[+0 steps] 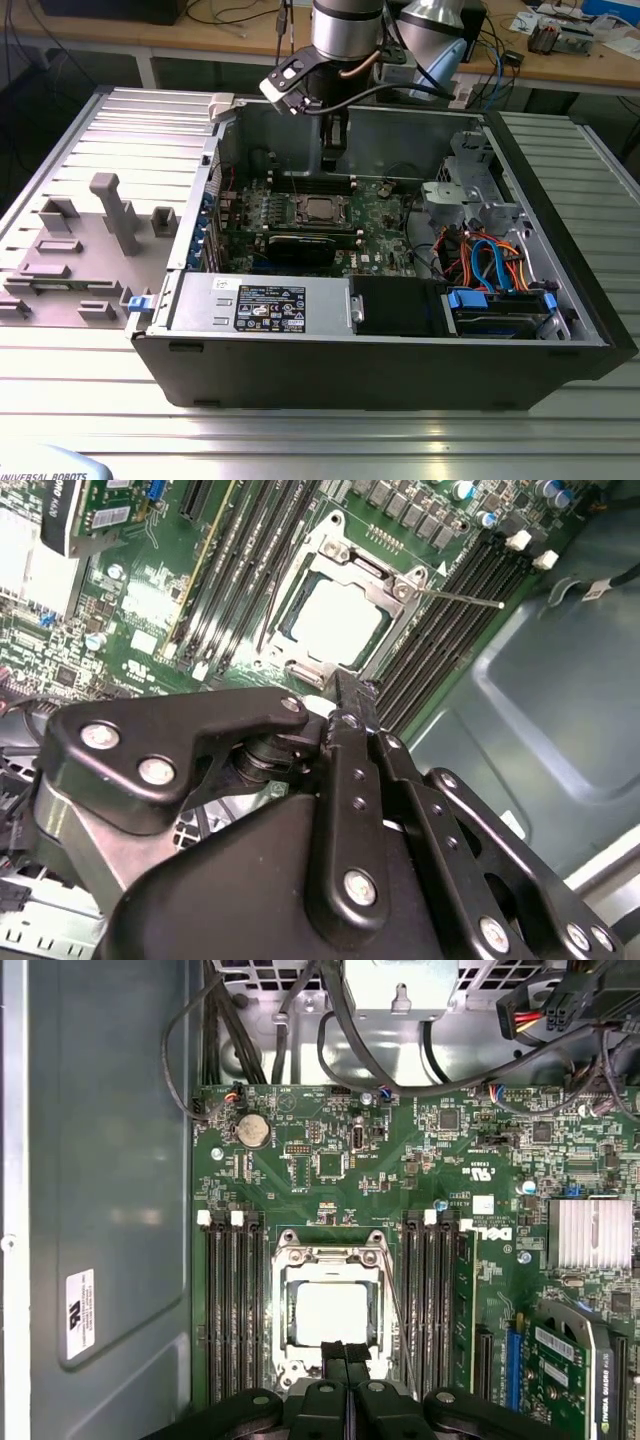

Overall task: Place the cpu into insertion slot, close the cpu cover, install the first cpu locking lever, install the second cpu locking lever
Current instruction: 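Install the first cpu locking lever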

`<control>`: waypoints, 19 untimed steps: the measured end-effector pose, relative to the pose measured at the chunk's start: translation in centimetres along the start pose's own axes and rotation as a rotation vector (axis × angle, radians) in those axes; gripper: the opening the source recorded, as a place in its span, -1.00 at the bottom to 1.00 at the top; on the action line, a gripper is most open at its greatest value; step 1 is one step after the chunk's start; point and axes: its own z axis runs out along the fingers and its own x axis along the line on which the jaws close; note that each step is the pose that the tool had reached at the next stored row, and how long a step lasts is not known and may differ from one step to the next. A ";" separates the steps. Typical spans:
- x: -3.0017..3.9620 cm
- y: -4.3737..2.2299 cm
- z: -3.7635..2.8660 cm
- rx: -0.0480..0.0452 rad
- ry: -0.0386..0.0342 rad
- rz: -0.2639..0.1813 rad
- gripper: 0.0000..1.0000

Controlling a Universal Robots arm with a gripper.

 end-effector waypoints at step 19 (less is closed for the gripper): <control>0.00 0.00 -0.02 0.0056 -0.0023 -0.279 -0.79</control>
